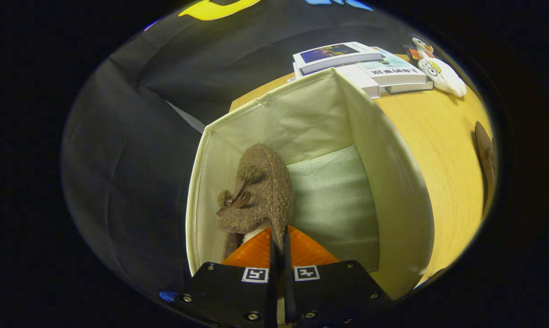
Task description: Open the storage box then place both shoes into the box .Put the left shoe in first, then the right shoe, with the right side of both shoes facing outward in a uniform manner.
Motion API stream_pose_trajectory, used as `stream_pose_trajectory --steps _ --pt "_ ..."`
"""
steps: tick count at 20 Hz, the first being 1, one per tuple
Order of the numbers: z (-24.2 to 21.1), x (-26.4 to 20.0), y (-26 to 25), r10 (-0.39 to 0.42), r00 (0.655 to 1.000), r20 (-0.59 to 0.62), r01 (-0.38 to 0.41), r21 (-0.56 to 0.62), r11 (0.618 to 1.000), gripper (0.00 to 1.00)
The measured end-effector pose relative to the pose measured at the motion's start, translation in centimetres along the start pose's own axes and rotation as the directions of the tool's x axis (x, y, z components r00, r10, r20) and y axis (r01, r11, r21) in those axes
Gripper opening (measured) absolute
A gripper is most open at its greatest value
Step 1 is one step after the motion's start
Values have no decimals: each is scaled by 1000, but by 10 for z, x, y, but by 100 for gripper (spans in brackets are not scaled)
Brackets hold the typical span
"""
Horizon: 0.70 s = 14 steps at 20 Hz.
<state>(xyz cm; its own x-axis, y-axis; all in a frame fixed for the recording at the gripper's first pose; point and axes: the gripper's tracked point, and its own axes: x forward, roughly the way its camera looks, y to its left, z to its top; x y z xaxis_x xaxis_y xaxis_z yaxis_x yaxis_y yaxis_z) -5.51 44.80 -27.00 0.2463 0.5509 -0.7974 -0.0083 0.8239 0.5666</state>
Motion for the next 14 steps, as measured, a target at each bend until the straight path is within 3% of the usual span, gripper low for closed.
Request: stream_pose_trajectory --steps 2,3,6,14 --pt "1 -6 12 64 998 5 -64 -15 998 37" --pt "3 -12 14 81 997 11 -81 -26 996 57" --pt "9 -32 15 105 994 33 -101 -101 990 98" --pt "50 -109 -17 114 976 186 -58 -279 959 98"
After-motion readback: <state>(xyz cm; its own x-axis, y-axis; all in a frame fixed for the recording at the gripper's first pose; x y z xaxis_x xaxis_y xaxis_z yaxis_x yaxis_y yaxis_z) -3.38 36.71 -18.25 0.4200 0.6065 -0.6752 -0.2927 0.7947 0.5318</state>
